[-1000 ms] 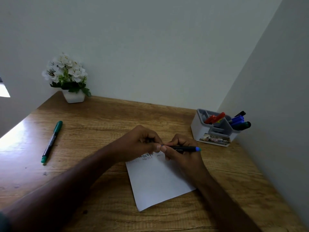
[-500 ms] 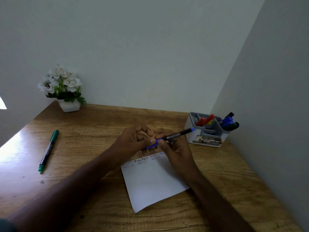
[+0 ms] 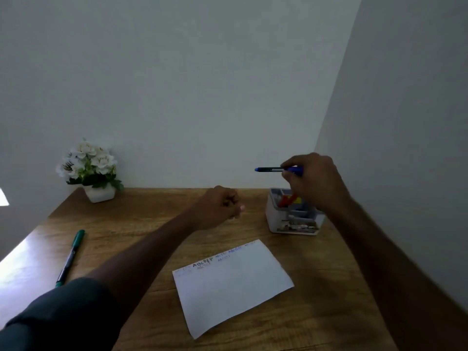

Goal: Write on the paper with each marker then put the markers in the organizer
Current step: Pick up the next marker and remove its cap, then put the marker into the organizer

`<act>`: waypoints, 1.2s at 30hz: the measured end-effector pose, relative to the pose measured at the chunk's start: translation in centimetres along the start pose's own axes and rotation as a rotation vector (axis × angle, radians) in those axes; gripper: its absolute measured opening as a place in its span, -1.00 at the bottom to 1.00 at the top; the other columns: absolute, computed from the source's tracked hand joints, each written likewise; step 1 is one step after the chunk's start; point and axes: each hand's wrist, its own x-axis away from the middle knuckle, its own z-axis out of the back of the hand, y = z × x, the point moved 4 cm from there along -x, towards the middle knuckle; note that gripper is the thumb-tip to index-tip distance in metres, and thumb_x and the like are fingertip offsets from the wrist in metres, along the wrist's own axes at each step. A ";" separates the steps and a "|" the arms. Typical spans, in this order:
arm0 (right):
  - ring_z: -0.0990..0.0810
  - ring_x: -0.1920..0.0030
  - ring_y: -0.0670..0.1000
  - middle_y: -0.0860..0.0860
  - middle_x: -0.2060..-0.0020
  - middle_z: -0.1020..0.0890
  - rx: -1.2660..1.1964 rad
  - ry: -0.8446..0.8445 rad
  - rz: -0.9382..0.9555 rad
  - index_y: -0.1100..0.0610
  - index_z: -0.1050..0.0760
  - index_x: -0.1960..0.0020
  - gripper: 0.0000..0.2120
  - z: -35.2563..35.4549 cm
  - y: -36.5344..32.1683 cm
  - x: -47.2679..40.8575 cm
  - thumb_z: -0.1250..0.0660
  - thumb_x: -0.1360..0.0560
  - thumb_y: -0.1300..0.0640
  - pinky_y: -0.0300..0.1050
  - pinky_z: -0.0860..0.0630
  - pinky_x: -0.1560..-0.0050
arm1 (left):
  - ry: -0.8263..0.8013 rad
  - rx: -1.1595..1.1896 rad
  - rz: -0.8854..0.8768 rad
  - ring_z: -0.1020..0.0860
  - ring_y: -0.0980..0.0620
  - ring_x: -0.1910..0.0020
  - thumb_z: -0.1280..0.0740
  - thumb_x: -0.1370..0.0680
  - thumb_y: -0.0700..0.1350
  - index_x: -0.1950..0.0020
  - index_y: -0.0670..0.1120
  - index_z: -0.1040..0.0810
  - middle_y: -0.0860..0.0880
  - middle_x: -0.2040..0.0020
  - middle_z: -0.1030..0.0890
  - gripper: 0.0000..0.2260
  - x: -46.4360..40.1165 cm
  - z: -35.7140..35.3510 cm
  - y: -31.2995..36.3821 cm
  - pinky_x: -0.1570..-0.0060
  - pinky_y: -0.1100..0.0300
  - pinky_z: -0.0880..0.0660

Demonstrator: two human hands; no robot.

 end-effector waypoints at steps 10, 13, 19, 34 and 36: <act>-0.62 0.26 -0.04 0.05 0.21 -0.70 0.255 -0.364 0.022 0.15 -0.66 0.15 -0.91 -1.9 1.6 -3.6 -0.45 -0.43 0.12 -0.20 -0.54 0.25 | -0.075 -0.144 -0.047 -0.62 0.19 0.28 -0.40 -0.54 -0.08 0.15 -0.15 -0.60 0.03 0.26 -0.68 -0.84 -3.9 -2.6 1.2 0.22 0.26 -0.54; -0.61 0.19 -0.03 0.01 0.18 -0.68 0.269 -0.424 0.007 0.11 -0.65 0.10 -0.81 -3.6 2.4 -3.6 -0.46 -0.45 -0.01 -0.15 -0.55 0.19 | -0.088 -0.158 -0.038 -0.62 0.21 0.28 -0.40 -0.54 -0.07 0.15 -0.13 -0.60 0.04 0.26 -0.68 -0.85 -3.8 -2.8 1.2 0.21 0.24 -0.54; -0.58 0.17 -0.04 0.01 0.11 -0.70 0.300 -0.496 -0.024 0.09 -0.69 0.04 -0.71 -4.5 3.1 -3.3 -0.42 -0.47 -0.13 -0.16 -0.46 0.19 | -0.084 -0.161 -0.031 -0.64 0.09 0.28 -0.42 -0.52 -0.06 0.16 -0.13 -0.60 0.03 0.28 -0.68 -0.85 -2.5 -1.9 0.8 0.16 0.07 -0.58; -0.62 0.17 0.01 0.03 0.14 -0.66 -0.042 -0.328 0.174 0.08 -0.62 0.11 -0.89 -11.1 -13.1 1.7 -0.39 -0.46 0.05 -0.15 -0.49 0.23 | -0.030 -0.308 0.055 -0.60 0.18 0.28 -0.32 -0.46 -0.22 0.22 -0.06 -0.60 0.08 0.28 -0.66 -0.89 6.5 7.3 -1.1 0.23 0.28 -0.48; -0.61 0.17 0.02 0.02 0.12 -0.65 -0.065 -0.370 0.195 0.07 -0.62 0.07 -0.89 -13.2 -15.8 3.0 -0.39 -0.46 0.06 -0.14 -0.51 0.24 | 0.012 -0.350 0.105 -0.61 0.15 0.27 -0.33 -0.46 -0.20 0.22 -0.06 -0.61 0.07 0.29 -0.66 -0.90 9.0 9.8 -2.6 0.24 0.22 -0.52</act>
